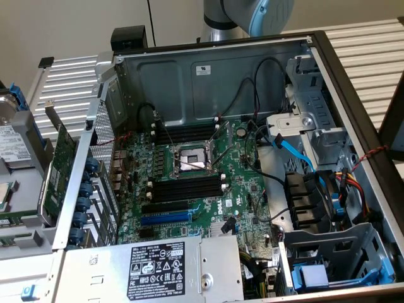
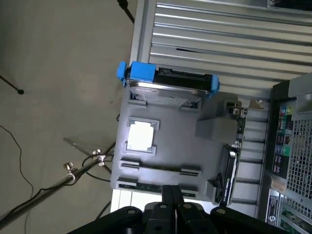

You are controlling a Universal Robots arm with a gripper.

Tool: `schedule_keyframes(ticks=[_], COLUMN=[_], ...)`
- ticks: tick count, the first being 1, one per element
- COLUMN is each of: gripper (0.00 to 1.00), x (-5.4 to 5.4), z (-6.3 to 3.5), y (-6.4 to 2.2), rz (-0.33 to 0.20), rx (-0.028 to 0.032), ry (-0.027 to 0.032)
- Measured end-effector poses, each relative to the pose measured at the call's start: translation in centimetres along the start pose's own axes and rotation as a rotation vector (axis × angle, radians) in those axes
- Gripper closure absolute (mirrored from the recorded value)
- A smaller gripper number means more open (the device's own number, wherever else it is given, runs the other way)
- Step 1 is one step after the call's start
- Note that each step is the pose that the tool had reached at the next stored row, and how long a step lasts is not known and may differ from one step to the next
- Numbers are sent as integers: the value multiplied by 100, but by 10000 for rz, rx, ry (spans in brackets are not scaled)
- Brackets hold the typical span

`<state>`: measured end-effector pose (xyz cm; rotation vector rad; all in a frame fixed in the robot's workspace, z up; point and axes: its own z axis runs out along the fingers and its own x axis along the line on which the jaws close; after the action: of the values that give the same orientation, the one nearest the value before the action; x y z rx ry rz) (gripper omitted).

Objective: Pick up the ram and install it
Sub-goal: 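Pick up the ram and move it above insertion slot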

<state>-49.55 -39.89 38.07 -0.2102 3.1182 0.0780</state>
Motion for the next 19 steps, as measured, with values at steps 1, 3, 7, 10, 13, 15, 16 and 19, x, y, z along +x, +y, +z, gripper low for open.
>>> schedule_keyframes(ticks=[1,3,7,10,13,15,16,19], gripper=[89,89,89,89,89,89,89,89], x=[0,0,0,0,0,0,0,0], z=[0,0,1,3,4,5,6,7], y=[0,0,0,0,0,0,0,0], rz=[-191,-555,-1273,-1818,-2357,-2733,-2911,-3461], rx=[-4,-10,-24,-34,-44,-51,-54,-64], ry=[10,28,62,89,116,134,143,169])
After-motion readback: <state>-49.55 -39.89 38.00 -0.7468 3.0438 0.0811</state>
